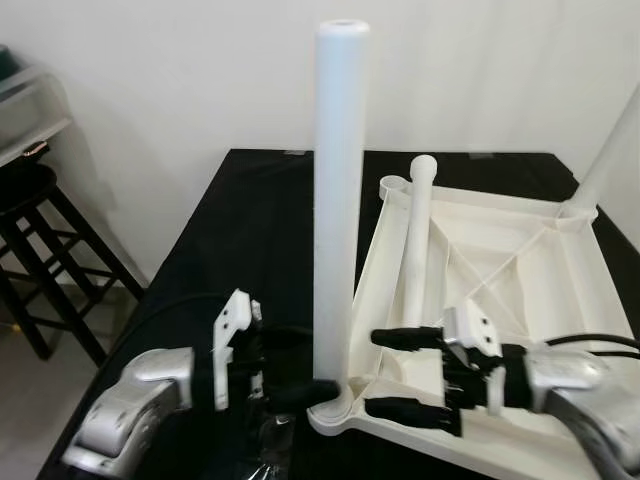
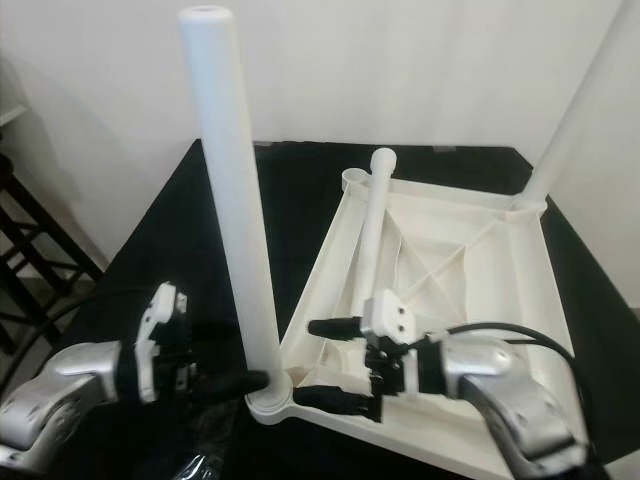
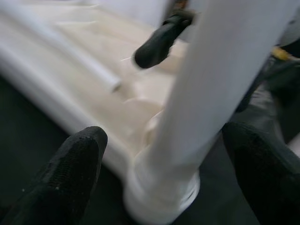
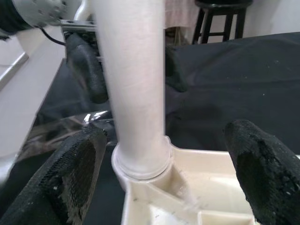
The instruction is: Building children table
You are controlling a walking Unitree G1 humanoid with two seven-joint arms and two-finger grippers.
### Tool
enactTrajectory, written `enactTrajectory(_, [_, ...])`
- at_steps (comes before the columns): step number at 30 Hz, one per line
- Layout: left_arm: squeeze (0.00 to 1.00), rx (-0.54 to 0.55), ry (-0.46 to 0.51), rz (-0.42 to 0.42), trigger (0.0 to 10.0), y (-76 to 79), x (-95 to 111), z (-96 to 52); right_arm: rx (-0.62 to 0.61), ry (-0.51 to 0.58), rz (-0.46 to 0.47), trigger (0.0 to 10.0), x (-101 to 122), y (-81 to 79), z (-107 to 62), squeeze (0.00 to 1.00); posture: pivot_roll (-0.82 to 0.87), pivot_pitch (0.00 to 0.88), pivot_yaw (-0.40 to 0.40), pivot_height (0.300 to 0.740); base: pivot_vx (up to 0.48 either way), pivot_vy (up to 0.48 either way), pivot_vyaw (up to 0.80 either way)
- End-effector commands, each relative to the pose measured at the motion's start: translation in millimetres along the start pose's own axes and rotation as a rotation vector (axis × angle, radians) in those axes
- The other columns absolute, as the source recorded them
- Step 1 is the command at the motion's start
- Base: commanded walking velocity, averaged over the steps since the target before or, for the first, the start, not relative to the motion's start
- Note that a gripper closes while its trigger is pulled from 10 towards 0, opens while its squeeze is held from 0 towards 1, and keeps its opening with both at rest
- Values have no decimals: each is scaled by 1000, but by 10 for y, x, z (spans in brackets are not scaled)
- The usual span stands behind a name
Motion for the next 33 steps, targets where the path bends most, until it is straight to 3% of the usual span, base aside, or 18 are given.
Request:
enactTrajectory(1, [0,28,-13,-10,10000,-4,-21,-87,24,-6,-16,10000,-20,22,81,0,-31,57,-21,740,0,0,0])
enactTrajectory(11, [0,206,-2,-33,10000,-102,-110,-286,138,4,-93,10000,76,196,488,0,-5,64,-48,740,0,0,0])
enactTrajectory(22, [0,326,26,-39,10000,-197,-154,-284,142,63,-129,10000,224,314,655,0,2,63,-51,740,0,0,0])
enactTrajectory(23, [0,331,33,-38,10000,-194,-149,-257,139,78,-129,9020,241,330,664,0,3,62,-51,740,0,0,0])
enactTrajectory(24, [0,331,33,-38,10000,-194,-149,-257,139,78,-129,9020,241,330,664,0,3,62,-51,740,0,0,0])
enactTrajectory(25, [0,335,46,-39,10000,-190,-137,-225,130,98,-127,2549,259,355,674,0,4,62,-52,740,0,0,0])
enactTrajectory(26, [0,335,46,-39,10000,-190,-137,-225,130,98,-127,2549,259,355,674,0,4,62,-52,740,0,0,0])
enactTrajectory(27, [0,335,55,-37,10000,-183,-124,-186,116,115,-126,0,273,380,685,0,3,57,-49,740,0,0,0])
enactTrajectory(33, [0,330,64,-22,10000,-171,-106,-102,36,152,-129,0,290,442,688,0,-6,55,-45,740,0,0,0])
Point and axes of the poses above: a point about 5 cm out from each wrist's last joint towards the gripper, its own z axis pointing out of the wrist towards the gripper, its own x axis along the axis of the wrist's last joint, y = z × x, the point moved 3 cm from there along z, pointing out of the wrist towards the gripper, and after that the axes turned 1 degree about z, right-handed, at the moved point
